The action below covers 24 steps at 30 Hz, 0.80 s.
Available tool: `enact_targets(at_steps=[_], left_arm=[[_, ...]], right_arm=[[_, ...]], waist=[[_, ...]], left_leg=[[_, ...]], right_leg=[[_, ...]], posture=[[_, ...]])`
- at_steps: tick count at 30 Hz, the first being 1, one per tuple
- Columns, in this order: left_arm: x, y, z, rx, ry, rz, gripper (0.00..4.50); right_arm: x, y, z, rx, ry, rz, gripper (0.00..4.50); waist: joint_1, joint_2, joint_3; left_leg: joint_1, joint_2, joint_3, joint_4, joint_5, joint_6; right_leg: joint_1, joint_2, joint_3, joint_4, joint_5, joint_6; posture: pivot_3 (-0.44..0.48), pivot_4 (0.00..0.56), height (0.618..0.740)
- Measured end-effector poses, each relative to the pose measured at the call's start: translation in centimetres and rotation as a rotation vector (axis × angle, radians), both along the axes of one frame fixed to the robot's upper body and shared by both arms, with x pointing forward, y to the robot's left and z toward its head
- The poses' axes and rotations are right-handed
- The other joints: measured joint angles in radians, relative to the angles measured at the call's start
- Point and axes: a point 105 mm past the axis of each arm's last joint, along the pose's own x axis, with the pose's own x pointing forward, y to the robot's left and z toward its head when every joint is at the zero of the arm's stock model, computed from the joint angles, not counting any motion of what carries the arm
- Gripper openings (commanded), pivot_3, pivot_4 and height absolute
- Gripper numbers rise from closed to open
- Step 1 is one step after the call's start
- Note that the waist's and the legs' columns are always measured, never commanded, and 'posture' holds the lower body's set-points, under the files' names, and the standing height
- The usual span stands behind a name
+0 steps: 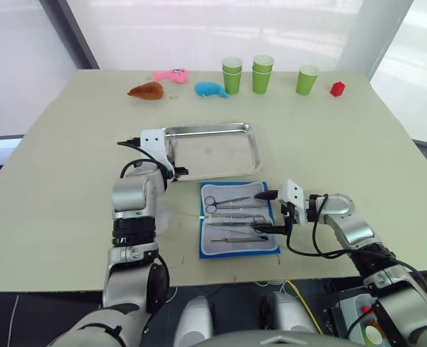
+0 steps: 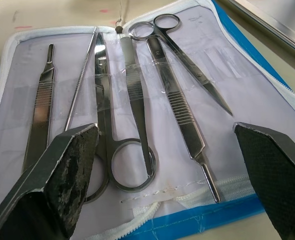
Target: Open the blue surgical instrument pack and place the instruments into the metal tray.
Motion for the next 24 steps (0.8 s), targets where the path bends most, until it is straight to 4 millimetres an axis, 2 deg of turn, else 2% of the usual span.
enact_targets(at_steps=[9,10,16,24], left_arm=[[-0.22,0.72,-0.51,0.002,0.027,0.044,0.06],[-0.23,0.76,-0.54,0.003,0.029,0.047,0.90],[-0.07,0.38,-0.49,-0.004,0.029,0.040,3.60],[0.06,0.18,-0.22,0.012,0.023,0.027,3.60]], right_arm=[[0.00,-0.01,-0.01,0.000,0.000,0.000,4.50],[0.00,-0.01,-0.01,0.000,0.000,0.000,4.50],[0.00,0.02,0.00,0.001,0.000,0.000,4.50],[0.00,0.01,0.00,0.001,-0.001,0.000,4.50]], waist=[[0.000,0.000,0.000],[0.000,0.000,0.000],[-0.001,0.000,0.000],[-0.001,0.001,0.001]], left_leg=[[0.000,0.000,-0.001,0.000,0.000,-0.001],[0.000,0.000,-0.001,0.000,0.000,-0.001],[0.000,0.000,-0.002,0.000,0.000,-0.002],[-0.001,0.000,-0.002,-0.001,0.001,-0.004]], right_leg=[[0.000,0.000,-0.001,0.000,0.000,0.000],[0.000,0.000,-0.001,0.000,0.000,0.000],[0.000,0.000,-0.001,0.000,0.000,0.001],[0.000,0.000,-0.002,0.000,-0.001,0.001]], posture=[[0.000,0.150,0.740],[0.000,0.150,0.740],[0.000,0.150,0.740],[0.000,0.150,0.740]])
